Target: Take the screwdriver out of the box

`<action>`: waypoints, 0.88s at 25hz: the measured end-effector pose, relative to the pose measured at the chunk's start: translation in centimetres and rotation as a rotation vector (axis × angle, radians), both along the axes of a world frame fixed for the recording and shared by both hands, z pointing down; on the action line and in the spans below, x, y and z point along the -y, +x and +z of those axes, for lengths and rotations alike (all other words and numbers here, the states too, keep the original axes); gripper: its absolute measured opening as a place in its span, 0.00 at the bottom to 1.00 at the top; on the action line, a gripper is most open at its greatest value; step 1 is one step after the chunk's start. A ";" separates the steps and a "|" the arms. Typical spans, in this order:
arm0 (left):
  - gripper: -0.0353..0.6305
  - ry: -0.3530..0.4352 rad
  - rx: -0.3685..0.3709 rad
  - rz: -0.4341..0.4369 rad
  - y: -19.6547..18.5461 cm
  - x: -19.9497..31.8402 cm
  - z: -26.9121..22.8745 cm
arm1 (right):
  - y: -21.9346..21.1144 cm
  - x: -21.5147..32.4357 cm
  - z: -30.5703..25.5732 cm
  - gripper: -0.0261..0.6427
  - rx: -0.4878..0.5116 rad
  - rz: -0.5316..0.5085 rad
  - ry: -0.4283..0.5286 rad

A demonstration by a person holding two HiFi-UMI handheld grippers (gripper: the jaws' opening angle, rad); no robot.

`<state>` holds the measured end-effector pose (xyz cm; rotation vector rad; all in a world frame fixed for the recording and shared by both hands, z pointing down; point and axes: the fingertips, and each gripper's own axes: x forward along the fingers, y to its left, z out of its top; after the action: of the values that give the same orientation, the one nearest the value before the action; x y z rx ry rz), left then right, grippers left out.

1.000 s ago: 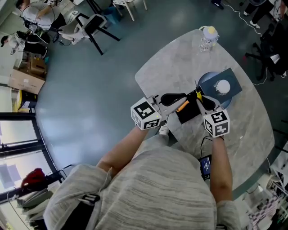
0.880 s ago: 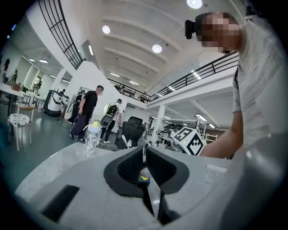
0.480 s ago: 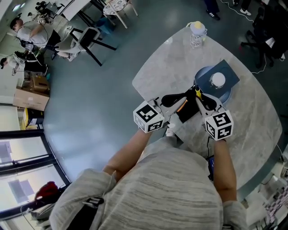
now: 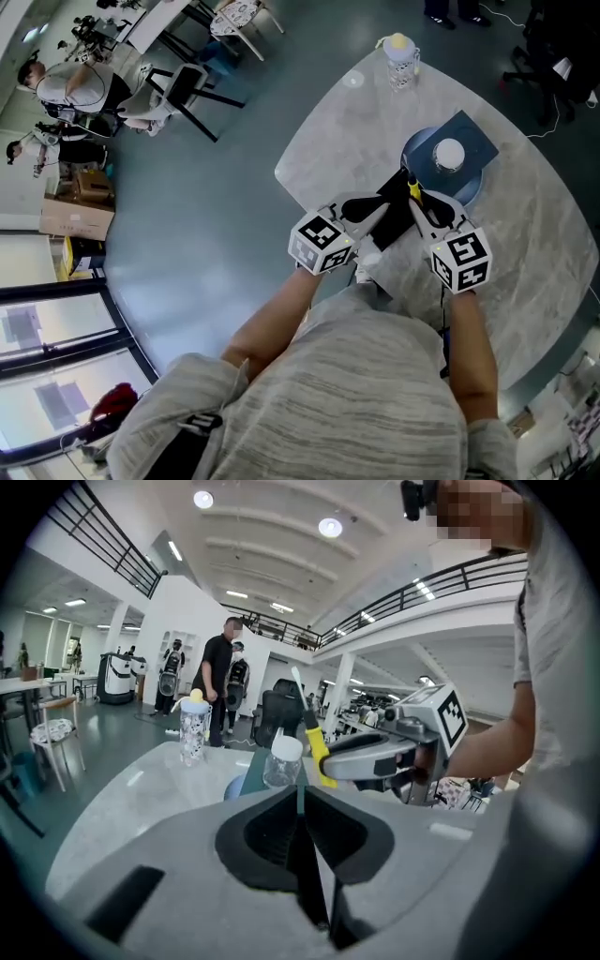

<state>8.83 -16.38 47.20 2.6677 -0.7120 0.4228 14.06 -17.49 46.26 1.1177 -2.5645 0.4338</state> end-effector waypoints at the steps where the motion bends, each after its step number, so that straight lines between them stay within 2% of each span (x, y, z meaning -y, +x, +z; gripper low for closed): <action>1: 0.10 -0.019 0.021 -0.004 0.1 0.1 0.6 | 0.1 0.0 0.0 0.14 0.006 0.000 0.000; 8: 0.11 -0.119 0.155 -0.013 1.1 0.2 4.6 | 1.0 0.0 0.3 0.14 0.031 -0.004 -0.001; 15: 0.24 -0.221 0.321 -0.028 1.6 -0.2 9.8 | 1.5 0.0 0.6 0.14 0.044 -0.014 -0.011; 22: 0.26 -0.283 0.462 -0.056 1.6 0.4 13.9 | 2.0 0.1 0.8 0.14 0.043 -0.025 -0.018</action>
<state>10.40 -16.76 61.10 2.2942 -0.7822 1.0610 16.06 -17.60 47.02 1.0800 -2.6037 0.4792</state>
